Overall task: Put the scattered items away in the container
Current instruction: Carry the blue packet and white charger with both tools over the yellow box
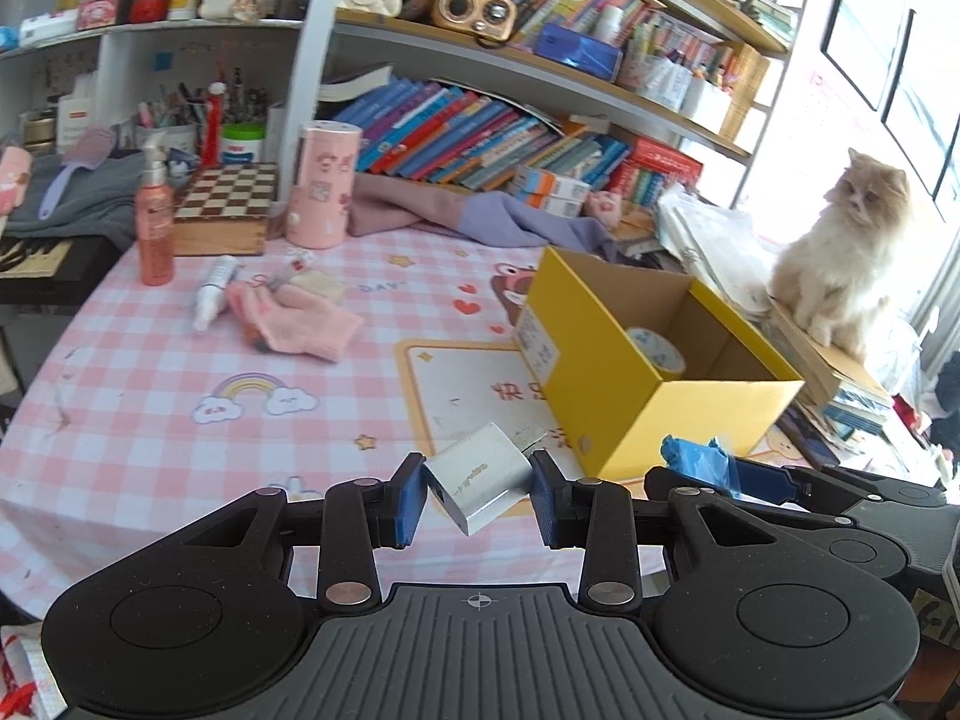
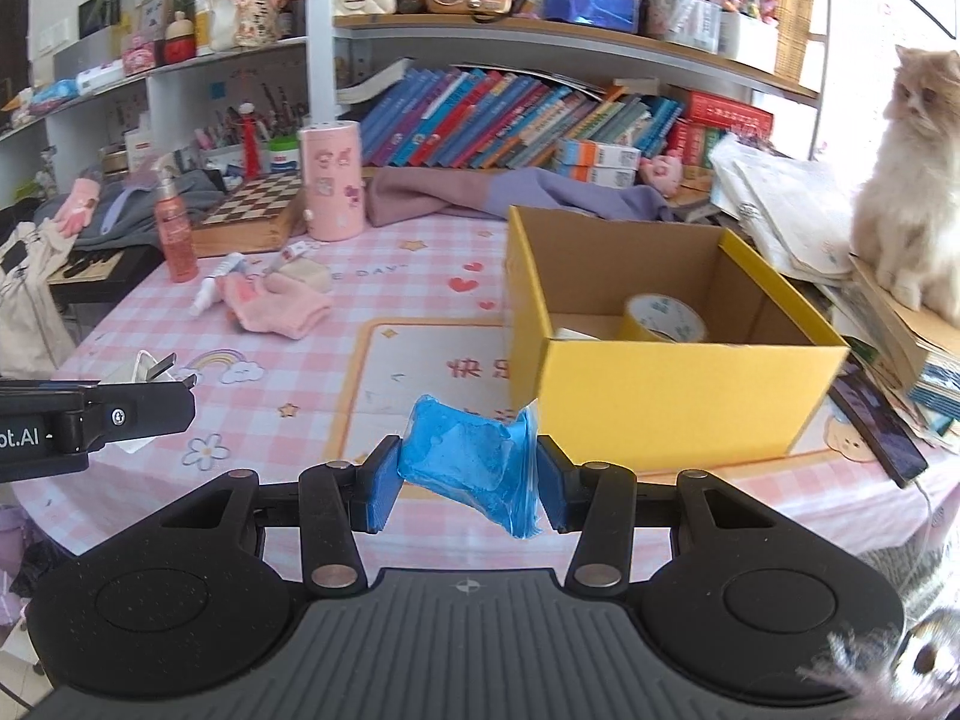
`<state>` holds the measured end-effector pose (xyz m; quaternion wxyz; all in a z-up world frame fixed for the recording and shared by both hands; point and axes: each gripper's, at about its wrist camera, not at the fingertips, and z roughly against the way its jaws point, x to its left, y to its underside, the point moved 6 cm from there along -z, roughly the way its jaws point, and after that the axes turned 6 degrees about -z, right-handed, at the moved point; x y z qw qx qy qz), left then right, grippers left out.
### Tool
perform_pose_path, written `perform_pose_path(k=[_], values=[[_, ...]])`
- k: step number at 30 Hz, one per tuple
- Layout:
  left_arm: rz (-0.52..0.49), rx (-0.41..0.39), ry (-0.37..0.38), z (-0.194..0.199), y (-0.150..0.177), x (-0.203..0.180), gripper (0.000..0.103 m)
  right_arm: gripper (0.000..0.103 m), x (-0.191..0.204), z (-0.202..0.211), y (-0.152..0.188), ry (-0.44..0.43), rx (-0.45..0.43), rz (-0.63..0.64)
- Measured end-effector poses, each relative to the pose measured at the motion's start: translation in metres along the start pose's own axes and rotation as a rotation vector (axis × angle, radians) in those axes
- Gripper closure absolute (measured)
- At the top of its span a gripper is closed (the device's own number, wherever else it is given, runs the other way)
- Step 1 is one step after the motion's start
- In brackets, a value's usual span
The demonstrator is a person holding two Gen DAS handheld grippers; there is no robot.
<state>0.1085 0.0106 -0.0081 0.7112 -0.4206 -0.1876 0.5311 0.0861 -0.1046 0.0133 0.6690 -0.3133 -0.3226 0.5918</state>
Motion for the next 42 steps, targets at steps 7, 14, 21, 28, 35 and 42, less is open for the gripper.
perform_pose_path(k=[7,14,21,28,35,42], values=[[-0.034,0.014,0.048,-0.014,-0.004,-0.018,0.068,0.059,-0.021,0.000,0.000,0.042,0.004,-0.027],[-0.064,0.031,0.085,-0.029,-0.009,-0.042,0.068,0.059,-0.045,-0.001,0.000,0.075,0.009,-0.054],[-0.093,0.051,0.117,-0.043,-0.010,-0.068,0.068,0.059,-0.073,-0.002,0.002,0.100,0.018,-0.081],[-0.127,0.073,0.148,-0.058,-0.013,-0.098,0.068,0.059,-0.105,-0.003,0.003,0.128,0.028,-0.117],[-0.145,0.089,0.164,-0.072,-0.017,-0.122,0.068,0.059,-0.131,-0.008,0.001,0.132,0.039,-0.134],[-0.171,0.068,0.144,-0.079,-0.026,-0.143,0.068,0.059,-0.147,-0.016,-0.010,0.103,0.024,-0.117]])
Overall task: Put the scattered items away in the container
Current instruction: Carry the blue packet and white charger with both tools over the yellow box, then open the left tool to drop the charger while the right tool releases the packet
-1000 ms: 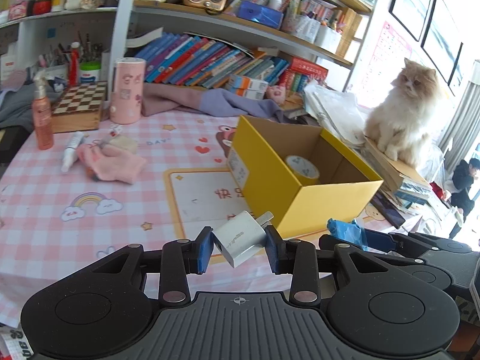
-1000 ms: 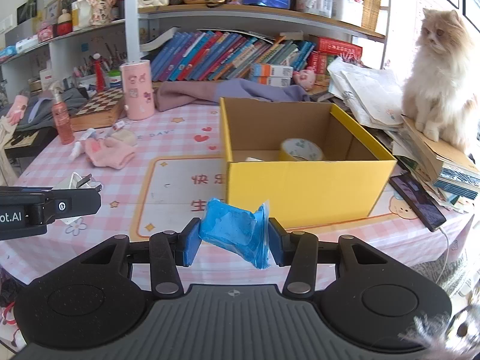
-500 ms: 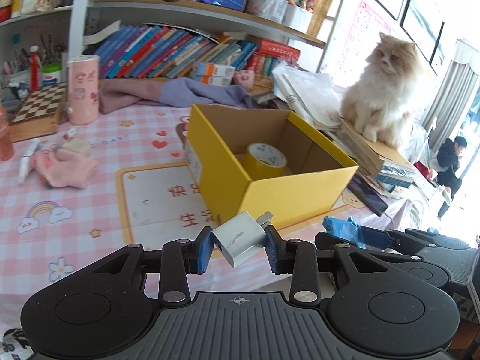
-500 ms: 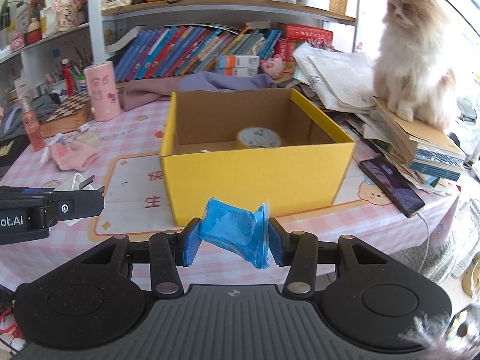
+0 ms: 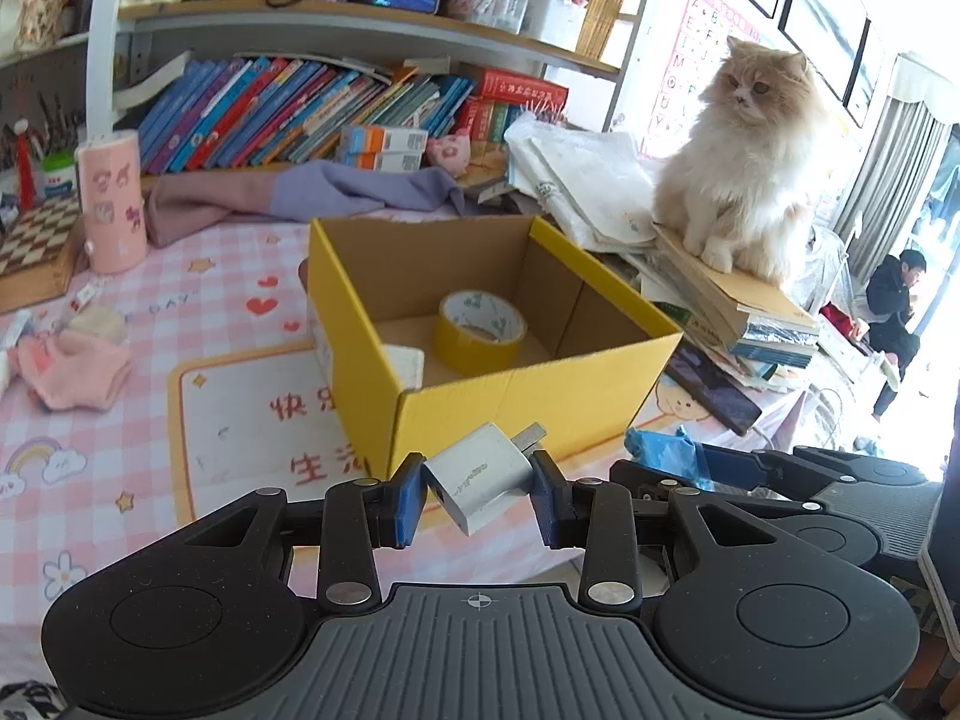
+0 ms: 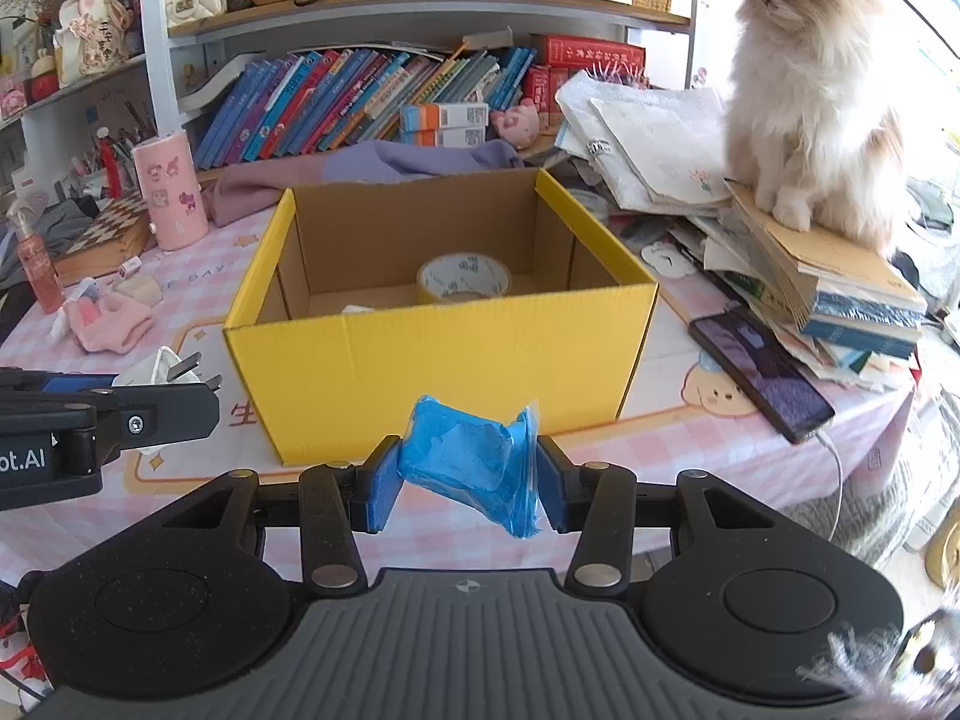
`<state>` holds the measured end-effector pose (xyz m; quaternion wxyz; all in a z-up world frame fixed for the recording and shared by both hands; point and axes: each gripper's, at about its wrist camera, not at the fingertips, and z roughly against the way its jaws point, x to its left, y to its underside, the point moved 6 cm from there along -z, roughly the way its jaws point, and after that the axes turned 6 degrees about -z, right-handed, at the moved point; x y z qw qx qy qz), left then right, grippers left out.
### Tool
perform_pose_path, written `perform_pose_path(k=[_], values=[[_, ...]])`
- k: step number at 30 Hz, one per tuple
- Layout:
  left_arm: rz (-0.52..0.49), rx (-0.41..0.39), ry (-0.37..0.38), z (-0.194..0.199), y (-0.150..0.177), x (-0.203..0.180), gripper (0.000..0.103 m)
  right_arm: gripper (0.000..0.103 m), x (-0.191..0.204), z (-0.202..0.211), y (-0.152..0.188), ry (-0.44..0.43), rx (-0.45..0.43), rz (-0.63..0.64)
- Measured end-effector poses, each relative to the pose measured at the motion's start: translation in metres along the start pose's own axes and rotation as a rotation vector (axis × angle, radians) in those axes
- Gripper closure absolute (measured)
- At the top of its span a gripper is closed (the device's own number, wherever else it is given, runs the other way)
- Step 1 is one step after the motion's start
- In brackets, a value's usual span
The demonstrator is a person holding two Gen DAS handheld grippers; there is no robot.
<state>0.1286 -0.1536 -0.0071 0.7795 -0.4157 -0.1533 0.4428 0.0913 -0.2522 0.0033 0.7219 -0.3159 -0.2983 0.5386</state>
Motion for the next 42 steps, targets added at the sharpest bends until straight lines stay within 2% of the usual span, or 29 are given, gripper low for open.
perform_pose_path(k=[12,23,30,36,42], values=[[-0.036,-0.080,-0.072,-0.014,-0.034,-0.022,0.068,0.059,-0.026,-0.013,-0.038,-0.058,-0.086,0.052],[-0.042,-0.130,-0.160,-0.039,-0.073,-0.025,0.068,0.059,-0.039,-0.045,-0.090,-0.146,-0.152,0.128],[-0.037,-0.123,-0.200,-0.060,-0.080,-0.023,0.068,0.059,-0.041,-0.073,-0.099,-0.175,-0.120,0.189],[-0.090,-0.070,-0.211,-0.090,-0.086,-0.020,0.068,0.059,-0.036,-0.100,-0.101,-0.196,-0.062,0.244],[-0.076,0.016,-0.198,-0.119,-0.078,-0.013,0.068,0.059,-0.031,-0.136,-0.097,-0.245,0.083,0.319]])
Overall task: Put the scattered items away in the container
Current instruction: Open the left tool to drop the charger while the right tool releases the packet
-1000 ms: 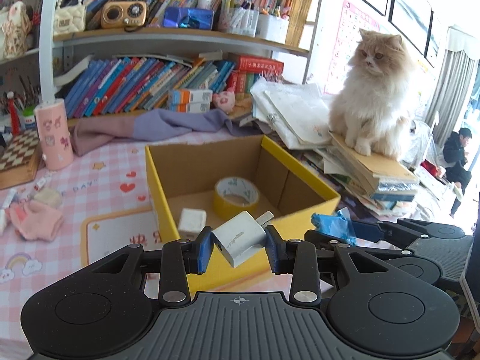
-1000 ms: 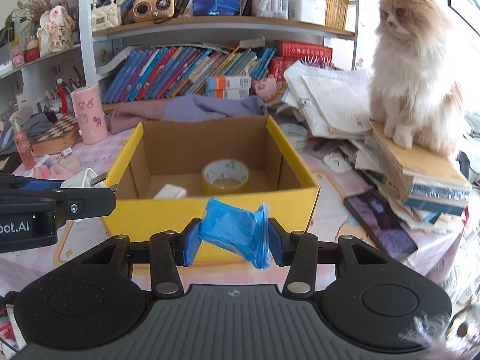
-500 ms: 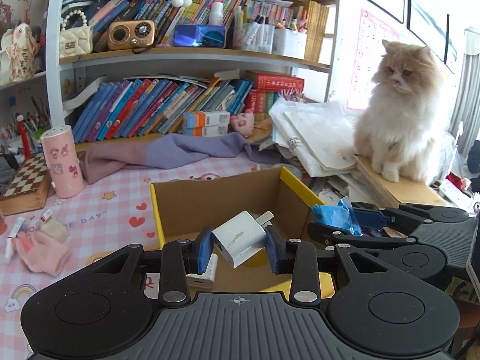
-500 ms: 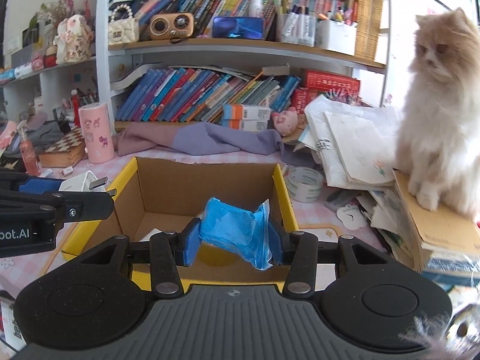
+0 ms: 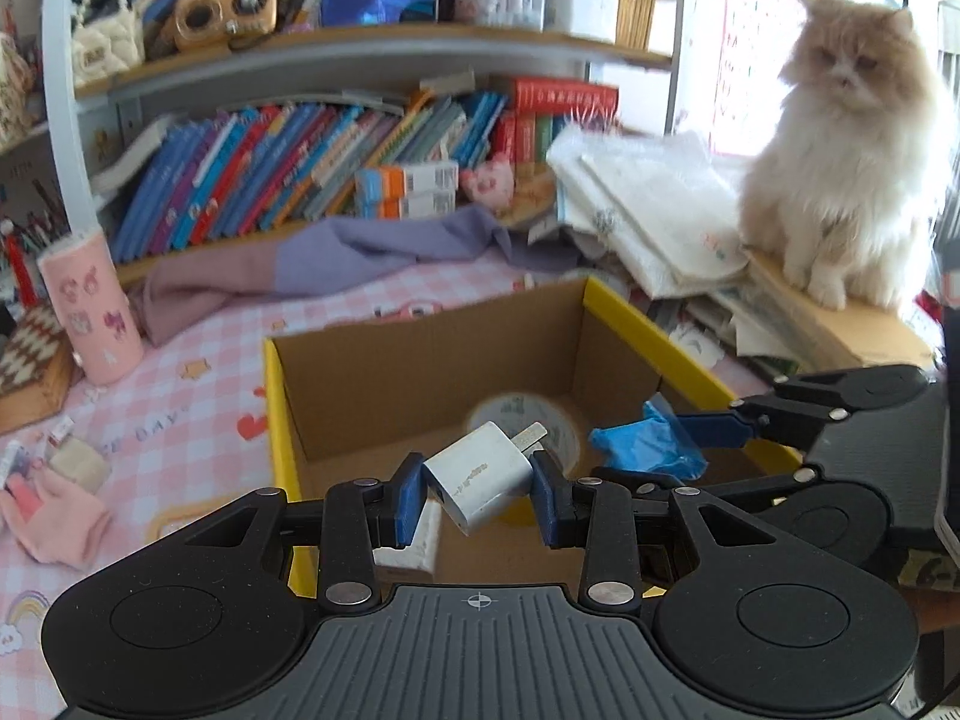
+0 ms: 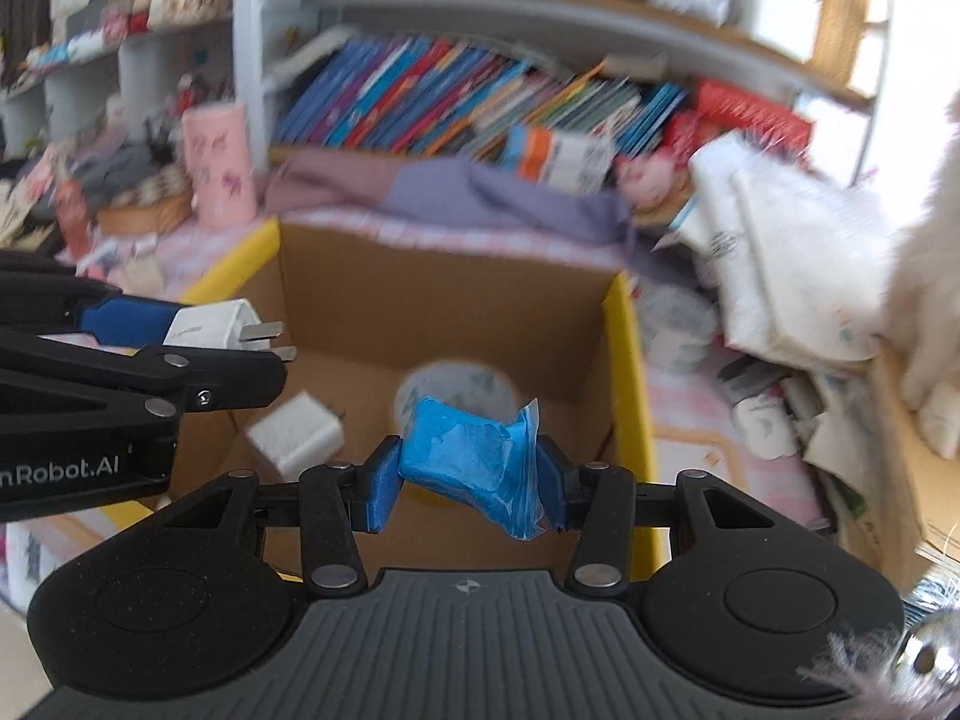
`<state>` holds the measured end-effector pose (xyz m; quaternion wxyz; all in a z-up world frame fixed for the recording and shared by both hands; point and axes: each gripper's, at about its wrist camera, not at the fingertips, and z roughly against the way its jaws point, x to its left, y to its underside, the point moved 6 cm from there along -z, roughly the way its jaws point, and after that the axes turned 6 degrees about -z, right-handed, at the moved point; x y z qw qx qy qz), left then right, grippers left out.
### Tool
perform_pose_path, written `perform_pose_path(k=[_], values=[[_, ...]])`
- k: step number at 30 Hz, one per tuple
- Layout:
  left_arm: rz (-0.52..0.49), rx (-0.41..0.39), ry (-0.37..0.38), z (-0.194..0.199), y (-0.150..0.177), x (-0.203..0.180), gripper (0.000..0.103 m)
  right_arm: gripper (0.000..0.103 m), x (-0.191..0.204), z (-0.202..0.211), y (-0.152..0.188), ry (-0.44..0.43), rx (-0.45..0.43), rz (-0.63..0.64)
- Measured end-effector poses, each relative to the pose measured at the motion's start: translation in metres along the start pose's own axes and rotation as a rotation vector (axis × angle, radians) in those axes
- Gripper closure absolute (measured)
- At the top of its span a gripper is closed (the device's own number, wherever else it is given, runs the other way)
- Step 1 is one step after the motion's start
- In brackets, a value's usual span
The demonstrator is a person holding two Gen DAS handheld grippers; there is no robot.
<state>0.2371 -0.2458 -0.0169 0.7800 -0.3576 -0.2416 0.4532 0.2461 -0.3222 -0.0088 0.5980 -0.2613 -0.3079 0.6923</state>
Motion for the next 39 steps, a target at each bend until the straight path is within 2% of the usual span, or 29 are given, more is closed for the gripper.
perform_pose_path(k=[3,11,22,29,35,39], values=[[0.012,0.029,0.008,-0.009,0.005,0.000,0.068,0.059,0.000,-0.012,0.000,-0.021,0.047,0.040],[0.030,0.087,-0.022,-0.024,0.012,0.005,0.068,0.059,0.004,-0.031,0.001,-0.026,0.081,0.118],[-0.024,0.149,-0.049,-0.033,0.019,0.008,0.068,0.060,0.003,-0.050,0.003,-0.091,0.203,0.054],[-0.057,0.154,-0.078,-0.036,0.021,0.007,0.067,0.060,0.003,-0.051,0.003,-0.095,0.208,0.041],[-0.074,0.142,-0.121,-0.035,0.023,0.007,0.064,0.059,0.003,-0.047,0.005,-0.078,0.172,0.041],[-0.050,0.119,-0.133,-0.028,0.021,0.011,0.054,0.058,0.002,-0.040,0.003,-0.077,0.141,0.023]])
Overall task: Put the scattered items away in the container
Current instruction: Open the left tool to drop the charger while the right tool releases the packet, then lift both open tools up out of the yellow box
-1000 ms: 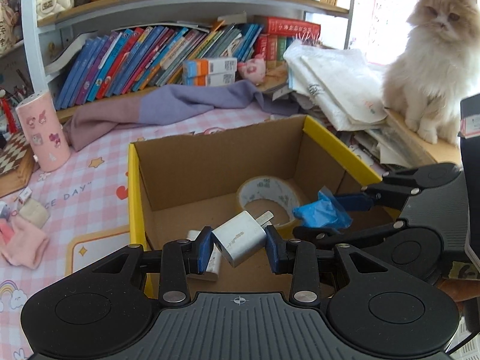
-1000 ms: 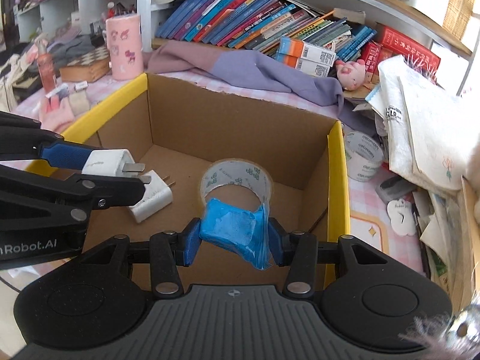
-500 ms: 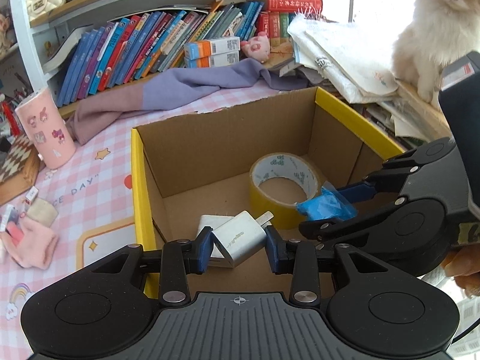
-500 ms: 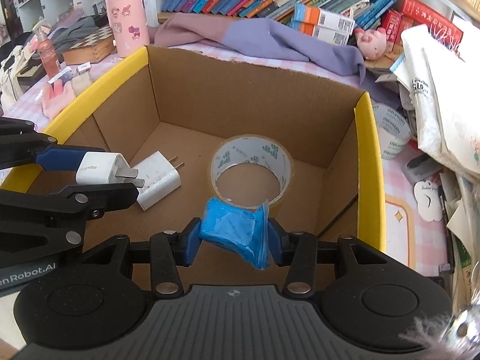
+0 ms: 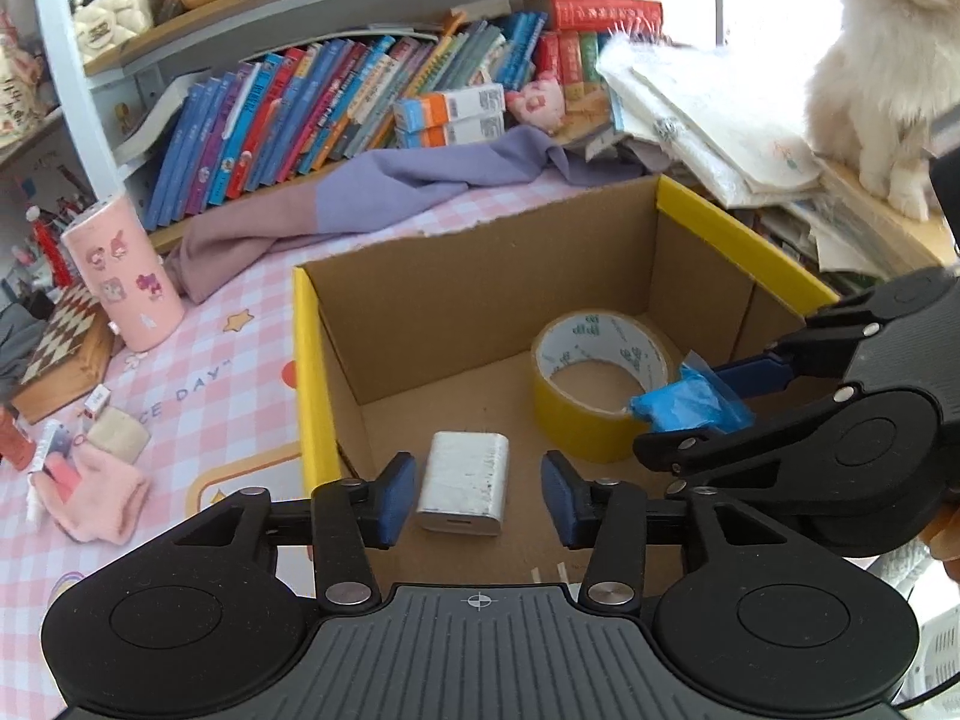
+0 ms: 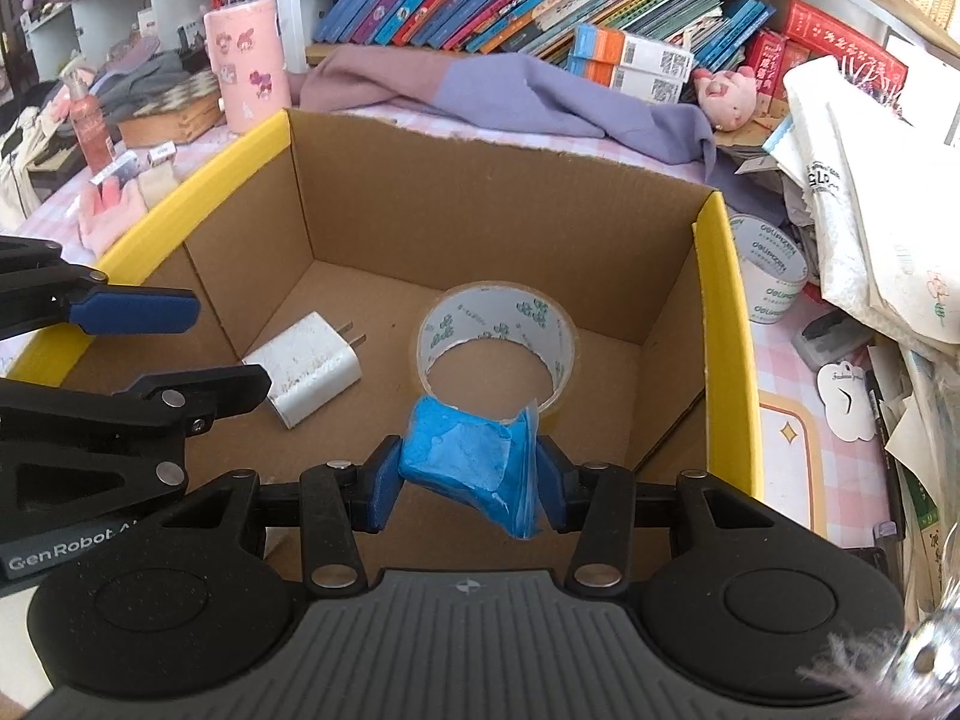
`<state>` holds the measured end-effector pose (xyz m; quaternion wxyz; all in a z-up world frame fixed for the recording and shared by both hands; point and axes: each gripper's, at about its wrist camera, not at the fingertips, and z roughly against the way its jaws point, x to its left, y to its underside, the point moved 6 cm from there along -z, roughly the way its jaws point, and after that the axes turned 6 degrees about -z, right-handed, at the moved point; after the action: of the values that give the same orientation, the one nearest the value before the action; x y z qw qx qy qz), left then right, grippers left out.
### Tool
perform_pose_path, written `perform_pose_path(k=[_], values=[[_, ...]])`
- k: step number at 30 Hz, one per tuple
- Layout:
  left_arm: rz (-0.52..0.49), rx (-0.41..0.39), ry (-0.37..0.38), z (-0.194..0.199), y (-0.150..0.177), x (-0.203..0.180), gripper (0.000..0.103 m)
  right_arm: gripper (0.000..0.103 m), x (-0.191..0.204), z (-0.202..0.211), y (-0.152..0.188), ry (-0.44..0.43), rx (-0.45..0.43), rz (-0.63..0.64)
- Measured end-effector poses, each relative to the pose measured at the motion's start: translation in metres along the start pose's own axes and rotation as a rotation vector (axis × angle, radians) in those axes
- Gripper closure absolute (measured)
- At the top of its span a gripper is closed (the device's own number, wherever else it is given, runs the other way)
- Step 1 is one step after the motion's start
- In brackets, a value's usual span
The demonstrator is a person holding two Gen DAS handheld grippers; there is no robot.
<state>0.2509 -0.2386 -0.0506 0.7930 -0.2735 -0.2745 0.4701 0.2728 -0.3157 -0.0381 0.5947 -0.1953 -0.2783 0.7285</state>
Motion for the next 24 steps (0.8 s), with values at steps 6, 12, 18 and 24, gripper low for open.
perform_pose_path(k=[6,12,18,24], values=[[0.058,-0.080,-0.030,0.024,-0.005,0.009,0.036,0.050,0.002,0.023,0.000,-0.001,-0.098,-0.021],[0.096,-0.136,-0.030,0.046,-0.009,0.009,0.032,0.046,0.003,0.048,-0.001,0.015,-0.183,-0.046],[0.120,-0.191,-0.038,0.068,-0.006,0.005,0.028,0.044,0.003,0.069,0.005,0.034,-0.250,-0.069],[0.155,-0.224,-0.055,0.083,0.003,0.002,0.027,0.040,0.007,0.087,0.018,0.061,-0.318,-0.080]])
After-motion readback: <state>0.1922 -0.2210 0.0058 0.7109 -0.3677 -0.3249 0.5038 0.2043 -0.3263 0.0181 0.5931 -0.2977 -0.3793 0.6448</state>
